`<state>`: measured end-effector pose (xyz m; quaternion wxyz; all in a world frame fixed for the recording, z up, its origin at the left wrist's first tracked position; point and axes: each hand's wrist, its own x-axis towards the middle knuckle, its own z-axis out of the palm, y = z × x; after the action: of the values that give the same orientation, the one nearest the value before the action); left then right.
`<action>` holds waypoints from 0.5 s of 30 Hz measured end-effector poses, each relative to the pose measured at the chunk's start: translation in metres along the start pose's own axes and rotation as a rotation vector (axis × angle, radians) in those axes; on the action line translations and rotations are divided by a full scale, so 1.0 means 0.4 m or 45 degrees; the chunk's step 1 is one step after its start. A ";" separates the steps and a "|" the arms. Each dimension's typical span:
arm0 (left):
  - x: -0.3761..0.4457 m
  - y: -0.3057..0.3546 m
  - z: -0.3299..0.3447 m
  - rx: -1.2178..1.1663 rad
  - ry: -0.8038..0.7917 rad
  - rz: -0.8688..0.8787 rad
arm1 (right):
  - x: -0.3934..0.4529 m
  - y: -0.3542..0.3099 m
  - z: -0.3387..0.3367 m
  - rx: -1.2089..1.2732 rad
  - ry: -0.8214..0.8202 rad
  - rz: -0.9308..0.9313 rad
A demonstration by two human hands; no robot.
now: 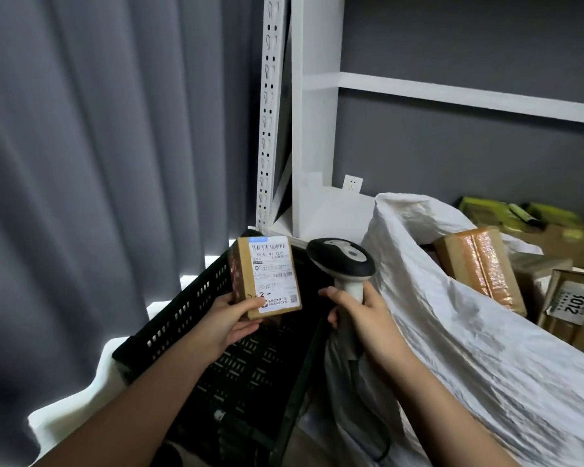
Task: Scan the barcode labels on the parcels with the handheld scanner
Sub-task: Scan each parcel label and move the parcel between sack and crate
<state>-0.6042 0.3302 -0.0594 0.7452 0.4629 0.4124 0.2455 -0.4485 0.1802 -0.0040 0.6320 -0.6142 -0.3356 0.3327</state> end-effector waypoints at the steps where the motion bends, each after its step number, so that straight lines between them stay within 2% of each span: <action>1: 0.007 -0.003 0.003 -0.010 0.029 0.009 | -0.014 -0.008 0.003 0.059 -0.024 0.011; 4: 0.026 -0.006 0.024 -0.087 0.081 0.044 | -0.044 -0.020 -0.002 0.128 -0.066 0.022; 9: 0.034 -0.013 0.061 -0.169 0.047 0.082 | -0.063 -0.040 -0.032 0.061 0.009 -0.146; 12: 0.030 -0.015 0.077 -0.145 -0.005 0.121 | -0.061 -0.039 -0.044 0.137 0.022 -0.113; 15: 0.030 -0.018 0.081 -0.124 0.006 0.157 | -0.059 -0.036 -0.042 0.079 0.009 -0.088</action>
<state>-0.5703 0.3202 -0.0631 0.7493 0.4501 0.3724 0.3119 -0.4475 0.1509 0.0098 0.6629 -0.5836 -0.3439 0.3188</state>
